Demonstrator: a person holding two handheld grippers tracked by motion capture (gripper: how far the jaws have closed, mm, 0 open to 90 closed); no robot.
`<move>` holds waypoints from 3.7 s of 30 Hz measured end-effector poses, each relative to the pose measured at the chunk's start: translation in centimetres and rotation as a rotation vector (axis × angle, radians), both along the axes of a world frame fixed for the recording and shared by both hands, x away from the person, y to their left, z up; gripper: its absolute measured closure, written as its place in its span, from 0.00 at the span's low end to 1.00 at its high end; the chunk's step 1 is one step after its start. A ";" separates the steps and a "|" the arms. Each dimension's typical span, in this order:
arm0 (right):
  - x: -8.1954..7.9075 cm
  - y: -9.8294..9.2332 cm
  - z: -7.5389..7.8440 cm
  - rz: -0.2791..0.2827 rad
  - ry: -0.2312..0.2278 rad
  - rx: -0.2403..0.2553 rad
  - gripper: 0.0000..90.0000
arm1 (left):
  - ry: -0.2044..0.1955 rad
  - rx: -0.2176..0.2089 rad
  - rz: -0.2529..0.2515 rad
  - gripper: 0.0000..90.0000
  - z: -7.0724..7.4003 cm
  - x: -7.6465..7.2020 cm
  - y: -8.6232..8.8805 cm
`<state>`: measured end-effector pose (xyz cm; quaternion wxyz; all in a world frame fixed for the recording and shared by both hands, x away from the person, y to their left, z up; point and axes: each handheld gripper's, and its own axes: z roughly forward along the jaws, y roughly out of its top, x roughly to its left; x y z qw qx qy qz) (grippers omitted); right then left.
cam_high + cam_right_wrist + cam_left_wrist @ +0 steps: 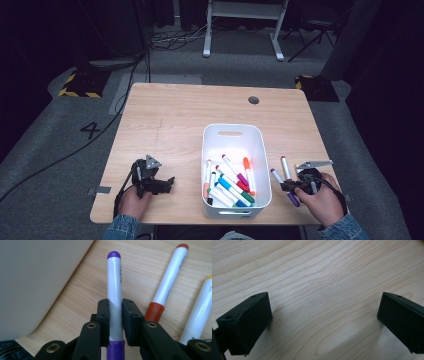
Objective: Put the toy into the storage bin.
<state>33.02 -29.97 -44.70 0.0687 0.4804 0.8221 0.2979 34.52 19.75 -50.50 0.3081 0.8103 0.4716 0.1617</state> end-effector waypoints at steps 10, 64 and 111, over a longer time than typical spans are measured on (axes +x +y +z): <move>-0.6 -0.1 3.3 0.015 -0.048 0.071 0.86 | -0.001 0.002 -0.001 0.00 0.0 0.0 0.0; -2.0 7.8 11.9 0.264 -0.136 0.226 0.86 | -0.002 0.005 0.001 0.00 0.0 0.2 -0.1; -1.6 13.0 7.8 0.417 0.019 0.034 0.86 | -0.003 0.006 0.002 0.00 0.0 0.2 -0.1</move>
